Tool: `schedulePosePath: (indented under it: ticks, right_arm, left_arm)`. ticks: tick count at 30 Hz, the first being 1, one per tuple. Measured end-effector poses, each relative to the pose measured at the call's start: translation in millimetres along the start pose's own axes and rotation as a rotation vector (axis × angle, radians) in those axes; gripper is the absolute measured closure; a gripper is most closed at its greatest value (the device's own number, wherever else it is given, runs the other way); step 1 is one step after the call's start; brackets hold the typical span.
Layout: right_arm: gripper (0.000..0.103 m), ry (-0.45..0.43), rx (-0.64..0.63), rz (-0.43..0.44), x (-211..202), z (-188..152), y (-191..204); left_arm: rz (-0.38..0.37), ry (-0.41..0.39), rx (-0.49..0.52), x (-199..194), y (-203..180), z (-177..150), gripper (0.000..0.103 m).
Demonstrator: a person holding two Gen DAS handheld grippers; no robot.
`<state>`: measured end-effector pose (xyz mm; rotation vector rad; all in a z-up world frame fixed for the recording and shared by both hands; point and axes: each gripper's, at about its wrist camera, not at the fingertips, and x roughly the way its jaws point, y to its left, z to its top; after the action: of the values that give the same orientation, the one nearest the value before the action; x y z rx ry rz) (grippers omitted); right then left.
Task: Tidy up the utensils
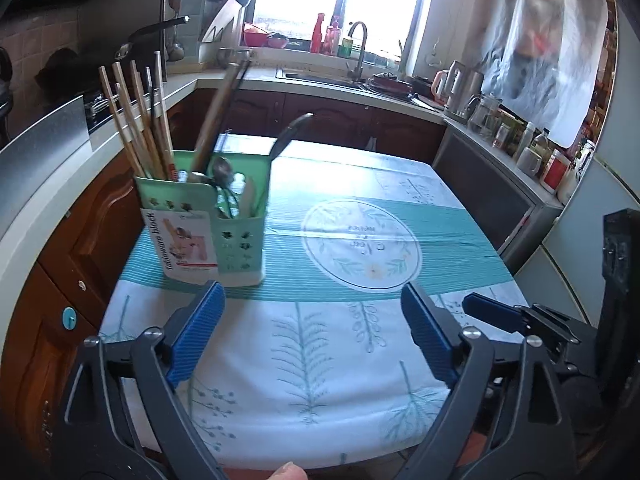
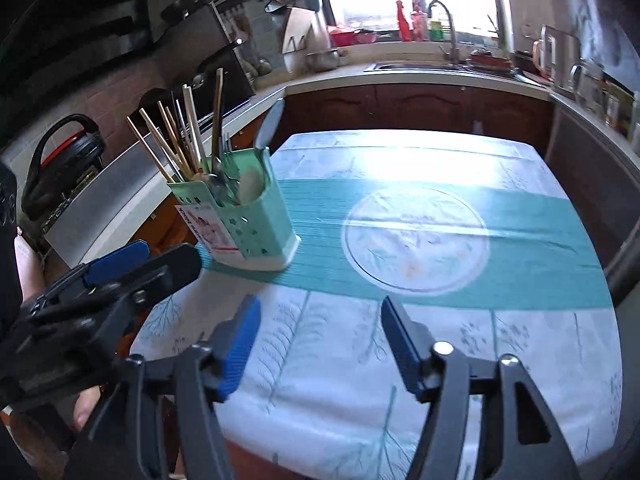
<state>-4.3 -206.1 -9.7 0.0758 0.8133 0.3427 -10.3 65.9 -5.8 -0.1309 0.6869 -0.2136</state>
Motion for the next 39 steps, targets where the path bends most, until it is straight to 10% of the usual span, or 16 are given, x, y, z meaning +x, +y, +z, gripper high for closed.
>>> schedulePosePath:
  ticks: [20, 39]
  right_arm:
    - [0.027, -0.121, 0.118, -0.144, -55.2, 0.6, -59.0]
    - [0.027, -0.112, 0.143, -0.142, -52.0, 5.7, -63.7]
  left_arm:
    - [0.212, -0.035, 0.045, -8.4, -41.6, 27.4, 0.0]
    - [0.223, 0.006, 0.058, -1.0, -38.1, 27.4, 0.001]
